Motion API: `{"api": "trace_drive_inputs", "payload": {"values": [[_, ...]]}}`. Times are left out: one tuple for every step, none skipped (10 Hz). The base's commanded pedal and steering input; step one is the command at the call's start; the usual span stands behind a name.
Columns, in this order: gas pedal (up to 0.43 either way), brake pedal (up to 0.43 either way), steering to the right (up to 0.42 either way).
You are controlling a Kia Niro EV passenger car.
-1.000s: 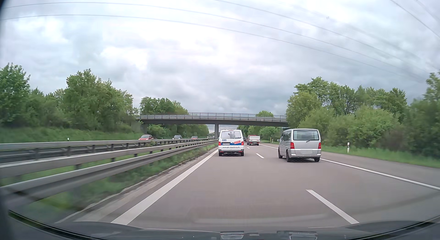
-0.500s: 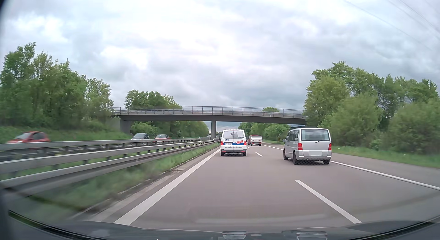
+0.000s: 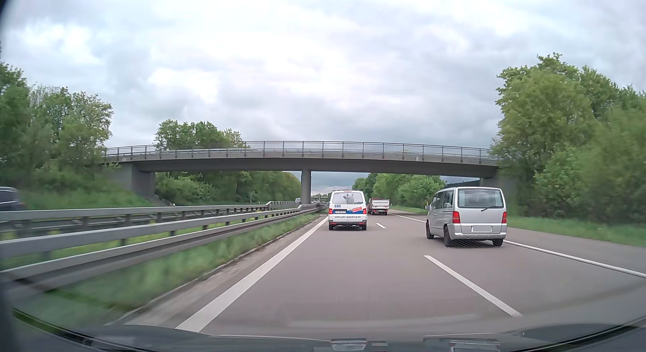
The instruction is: Follow the waypoints while adhering to traffic rules and regulations
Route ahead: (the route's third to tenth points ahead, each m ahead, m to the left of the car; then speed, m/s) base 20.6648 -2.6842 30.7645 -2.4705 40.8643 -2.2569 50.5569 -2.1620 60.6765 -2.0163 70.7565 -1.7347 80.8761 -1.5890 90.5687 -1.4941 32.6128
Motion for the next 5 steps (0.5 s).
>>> {"api": "trace_drive_inputs", "payload": {"values": [[0.350, 0.012, 0.001], [0.350, 0.012, 0.001], [0.350, 0.012, 0.001], [0.350, 0.012, 0.002], [0.350, 0.012, 0.002]]}}
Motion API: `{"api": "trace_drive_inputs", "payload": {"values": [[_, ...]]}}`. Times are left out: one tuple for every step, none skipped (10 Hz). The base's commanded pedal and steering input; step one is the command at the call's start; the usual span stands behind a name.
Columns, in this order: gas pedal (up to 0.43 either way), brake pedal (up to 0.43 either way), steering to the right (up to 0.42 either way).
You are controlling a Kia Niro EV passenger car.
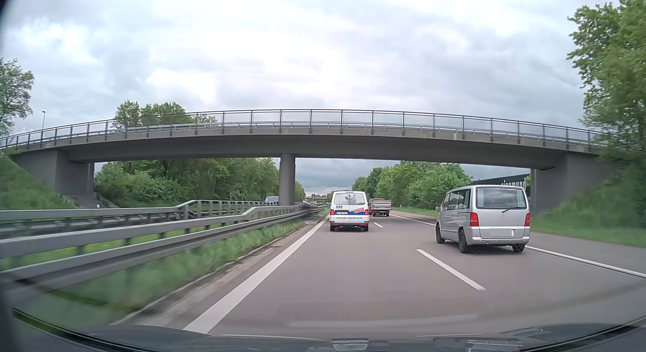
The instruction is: Follow the waypoints while adhering to traffic rules and regulations
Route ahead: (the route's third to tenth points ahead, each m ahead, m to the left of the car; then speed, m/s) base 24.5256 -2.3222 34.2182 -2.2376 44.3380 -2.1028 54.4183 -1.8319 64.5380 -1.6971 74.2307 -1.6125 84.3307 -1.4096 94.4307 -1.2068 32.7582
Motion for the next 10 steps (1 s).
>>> {"api": "trace_drive_inputs", "payload": {"values": [[0.350, 0.012, 0.002], [0.350, 0.012, 0.002], [0.350, 0.012, 0.001], [0.350, 0.012, 0.002], [0.350, 0.012, 0.002], [0.350, 0.012, 0.001], [0.350, 0.012, -0.001], [0.331, 0.006, -0.002], [0.311, 0.012, -0.003], [0.311, 0.012, -0.003]]}}
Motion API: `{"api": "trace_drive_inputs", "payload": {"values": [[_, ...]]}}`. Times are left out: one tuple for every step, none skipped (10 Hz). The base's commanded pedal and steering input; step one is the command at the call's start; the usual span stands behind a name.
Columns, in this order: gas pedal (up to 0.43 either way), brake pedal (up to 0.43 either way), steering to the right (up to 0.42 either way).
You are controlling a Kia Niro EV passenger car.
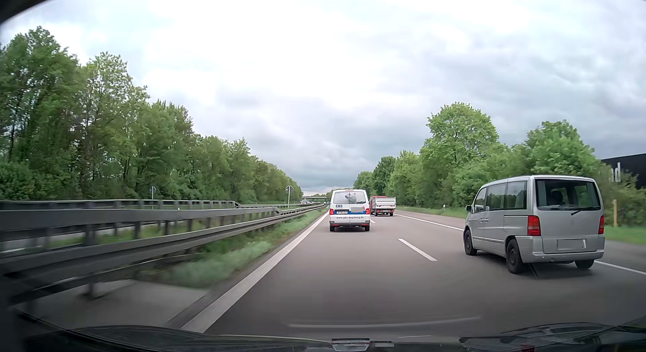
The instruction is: Follow the waypoints while adhering to traffic rules and regulations
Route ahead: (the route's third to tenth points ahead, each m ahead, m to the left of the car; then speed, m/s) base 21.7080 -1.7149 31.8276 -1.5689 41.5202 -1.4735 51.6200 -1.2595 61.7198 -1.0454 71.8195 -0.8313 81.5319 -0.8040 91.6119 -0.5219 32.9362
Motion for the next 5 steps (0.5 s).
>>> {"api": "trace_drive_inputs", "payload": {"values": [[0.311, 0.012, -0.003], [0.299, 0.012, -0.003], [0.299, 0.012, -0.003], [0.268, 0.012, -0.003], [0.240, 0.012, -0.002]]}}
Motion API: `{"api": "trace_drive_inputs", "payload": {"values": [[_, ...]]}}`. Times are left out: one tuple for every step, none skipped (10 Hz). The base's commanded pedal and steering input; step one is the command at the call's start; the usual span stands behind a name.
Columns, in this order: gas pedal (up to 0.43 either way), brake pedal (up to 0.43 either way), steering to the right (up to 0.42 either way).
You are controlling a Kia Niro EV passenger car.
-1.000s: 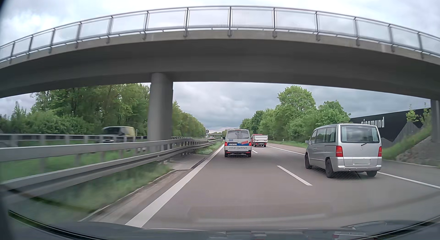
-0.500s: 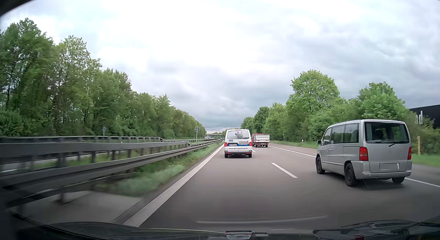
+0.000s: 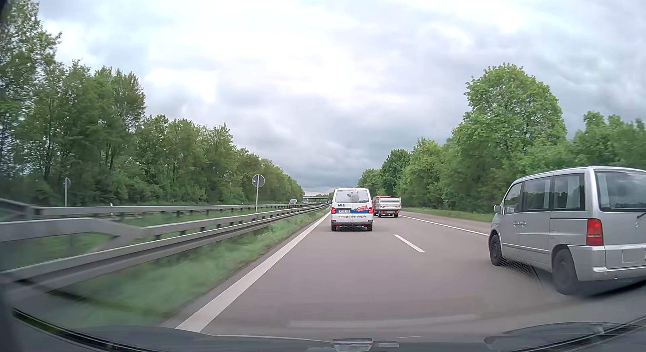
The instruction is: Follow the waypoints while adhering to traffic rules and regulations
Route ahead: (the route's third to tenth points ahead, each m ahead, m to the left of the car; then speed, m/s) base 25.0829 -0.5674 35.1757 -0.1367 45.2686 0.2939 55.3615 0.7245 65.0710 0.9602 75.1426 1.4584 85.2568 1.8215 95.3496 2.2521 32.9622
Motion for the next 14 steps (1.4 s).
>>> {"api": "trace_drive_inputs", "payload": {"values": [[0.209, 0.012, -0.002], [0.189, 0.012, -0.002], [0.157, 0.012, -0.002], [0.138, 0.012, -0.002], [0.098, 0.012, -0.002], [0.098, 0.006, -0.001], [0.098, 0.012, -0.001], [0.098, 0.012, 0.000], [0.098, 0.012, 0.000], [0.098, 0.012, 0.000], [0.110, 0.012, 0.001], [0.169, 0.006, 0.000], [0.220, 0.012, 0.000], [0.248, 0.012, 0.000]]}}
